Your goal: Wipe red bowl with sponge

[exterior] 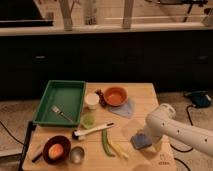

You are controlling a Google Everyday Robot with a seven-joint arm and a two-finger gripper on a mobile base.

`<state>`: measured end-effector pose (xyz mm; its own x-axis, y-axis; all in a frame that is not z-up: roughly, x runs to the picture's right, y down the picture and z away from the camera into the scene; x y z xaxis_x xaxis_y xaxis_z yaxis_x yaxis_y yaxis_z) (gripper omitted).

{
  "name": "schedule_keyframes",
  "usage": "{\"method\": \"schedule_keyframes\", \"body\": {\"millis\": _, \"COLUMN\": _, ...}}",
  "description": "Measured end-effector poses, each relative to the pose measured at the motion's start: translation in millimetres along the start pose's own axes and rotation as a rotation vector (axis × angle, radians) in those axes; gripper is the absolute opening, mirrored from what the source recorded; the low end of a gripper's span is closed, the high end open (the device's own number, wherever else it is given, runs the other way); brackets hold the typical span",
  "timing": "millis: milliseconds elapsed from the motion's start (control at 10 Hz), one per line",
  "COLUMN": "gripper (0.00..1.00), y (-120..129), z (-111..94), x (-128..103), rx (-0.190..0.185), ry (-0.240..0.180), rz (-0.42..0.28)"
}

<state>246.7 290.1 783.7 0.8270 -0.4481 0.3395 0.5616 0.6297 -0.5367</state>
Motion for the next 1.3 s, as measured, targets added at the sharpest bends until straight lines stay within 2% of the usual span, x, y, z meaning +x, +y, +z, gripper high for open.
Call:
{"method": "schedule_keyframes", "body": {"millis": 200, "gripper": 0.79, "y": -1, "z": 3, "x": -1, "rx": -0.001, "ry": -0.003, "rz": 0.005}}
{"method": "schedule_keyframes", "body": {"millis": 600, "gripper": 0.53, "y": -5, "z": 8, "x": -4, "rx": 0.003, "ry": -0.008, "rz": 0.011}}
{"method": "schedule_keyframes", "body": {"millis": 700, "gripper": 0.41, "y": -5, "z": 9, "x": -4, "rx": 0.003, "ry": -0.009, "rz": 0.013}}
{"method": "schedule_keyframes", "body": {"millis": 900, "gripper": 0.25, "y": -5, "z": 8, "x": -4, "rx": 0.002, "ry": -0.009, "rz": 0.014}}
{"method": "schedule_keyframes", "body": {"millis": 1100, "gripper": 0.04, "y": -3, "z": 6, "x": -3, "rx": -0.002, "ry": -0.01, "rz": 0.013}}
{"method": "schedule_keyframes", "body": {"millis": 1300, "gripper": 0.01, "y": -10, "z": -3, "x": 0, "rx": 0.005, "ry": -0.006, "rz": 0.018}}
